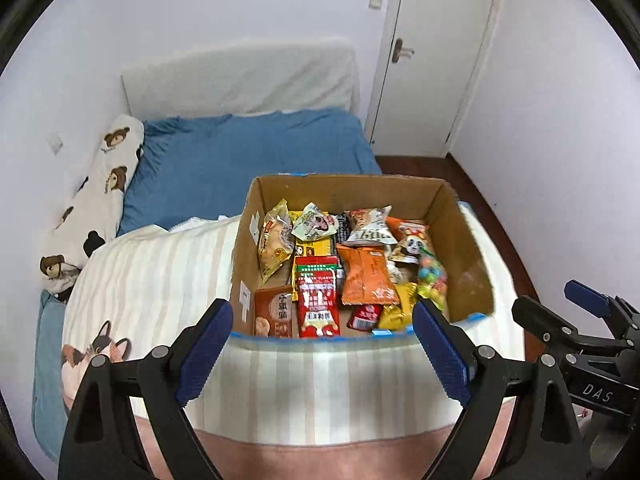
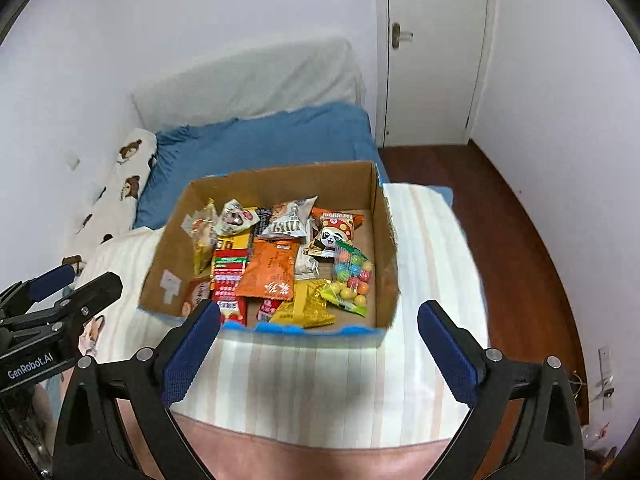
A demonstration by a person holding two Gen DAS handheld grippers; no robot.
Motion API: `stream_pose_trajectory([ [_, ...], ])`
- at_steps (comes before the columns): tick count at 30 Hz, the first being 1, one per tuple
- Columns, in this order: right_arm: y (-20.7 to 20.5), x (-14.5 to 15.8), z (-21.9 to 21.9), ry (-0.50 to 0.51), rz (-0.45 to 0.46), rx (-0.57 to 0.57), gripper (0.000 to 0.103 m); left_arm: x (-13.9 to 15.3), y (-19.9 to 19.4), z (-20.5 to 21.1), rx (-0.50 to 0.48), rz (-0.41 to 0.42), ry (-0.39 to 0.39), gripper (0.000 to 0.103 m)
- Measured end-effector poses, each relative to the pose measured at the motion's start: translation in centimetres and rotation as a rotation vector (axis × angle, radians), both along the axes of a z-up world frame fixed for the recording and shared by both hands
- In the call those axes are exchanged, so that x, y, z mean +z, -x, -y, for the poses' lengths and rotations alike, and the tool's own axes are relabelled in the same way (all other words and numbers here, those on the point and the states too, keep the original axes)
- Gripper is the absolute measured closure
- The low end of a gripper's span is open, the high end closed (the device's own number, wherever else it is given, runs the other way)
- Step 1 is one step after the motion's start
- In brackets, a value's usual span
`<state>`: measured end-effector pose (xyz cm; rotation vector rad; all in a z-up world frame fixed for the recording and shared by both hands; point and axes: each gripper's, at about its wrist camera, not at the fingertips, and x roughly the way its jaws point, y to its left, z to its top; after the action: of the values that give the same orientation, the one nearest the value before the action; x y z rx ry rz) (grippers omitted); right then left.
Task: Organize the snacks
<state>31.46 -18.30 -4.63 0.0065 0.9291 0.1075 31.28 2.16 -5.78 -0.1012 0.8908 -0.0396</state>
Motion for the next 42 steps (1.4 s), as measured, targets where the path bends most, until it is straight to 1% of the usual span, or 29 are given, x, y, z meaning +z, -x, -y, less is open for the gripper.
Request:
stream_pose_trajectory([
  [6,5.8,3.1,0.3,-0.028,0.067,0.008,0.002,2.1,4.7,0.7,-0.009,0.05,-0.017,0.011],
  [10,9.5,5.1,0.7,-0.04,0.118,0.004,0.002,3.3,7.6,0.9,0.005,0.083,-0.038,0.011],
  [16,13.3,7.3,0.9,-0.064,0.155,0.01,0.001,5.1,11.0,1.0,0.016,0.129,-0.05,0.011],
  [21,15.7,8.5,1.2,-0.076,0.174,0.018,0.001,5.9,12.8,0.9,0.025,0.14,-0.039,0.011],
  [27,16.5,9.0,1.2,-0.079,0.183,0.025,0.001,6.3,13.5,0.6,0.046,0.154,-0.034,0.011],
  [30,16.3,8.9,1.2,-0.074,0.19,0.022,0.0,6.4,13.7,0.6,0.052,0.17,-0.045,0.011],
  [31,16.2,8.9,1.2,-0.07,0.194,0.021,0.0,6.4,13.7,0.6,0.051,0.171,-0.043,0.004],
  [32,16.2,8.8,1.3,-0.069,0.201,0.018,0.0,6.3,13.6,0.7,0.052,0.17,-0.044,0.0],
  [34,15.9,8.7,1.4,-0.055,0.21,0.014,0.0,6.1,13.5,0.7,0.059,0.172,-0.049,0.0],
  [42,13.9,7.5,1.9,-0.038,0.198,-0.012,0.0,4.8,11.6,0.8,0.082,0.159,-0.068,0.0],
])
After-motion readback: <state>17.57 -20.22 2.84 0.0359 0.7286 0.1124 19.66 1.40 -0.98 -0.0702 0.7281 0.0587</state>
